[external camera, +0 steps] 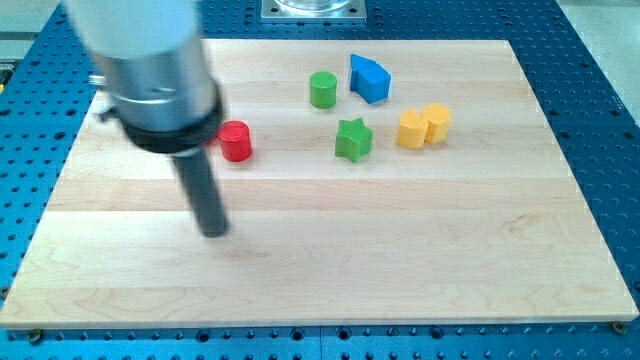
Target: Slide the red circle to the bottom side of the red star
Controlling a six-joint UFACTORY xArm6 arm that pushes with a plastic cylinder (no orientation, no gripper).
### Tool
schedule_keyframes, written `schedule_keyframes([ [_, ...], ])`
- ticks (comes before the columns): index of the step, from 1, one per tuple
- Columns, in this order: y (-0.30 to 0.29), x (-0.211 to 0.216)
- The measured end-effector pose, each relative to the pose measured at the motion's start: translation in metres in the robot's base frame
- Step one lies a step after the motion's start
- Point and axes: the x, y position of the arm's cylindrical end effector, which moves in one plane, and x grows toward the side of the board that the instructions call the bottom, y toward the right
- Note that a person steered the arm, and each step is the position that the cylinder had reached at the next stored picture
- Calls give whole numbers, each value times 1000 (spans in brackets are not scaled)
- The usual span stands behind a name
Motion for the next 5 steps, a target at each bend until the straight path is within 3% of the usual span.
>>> schedule_keyframes([
  [1,63,-52],
  [3,26,-172],
  [4,7,-169],
  [5,1,-97],
])
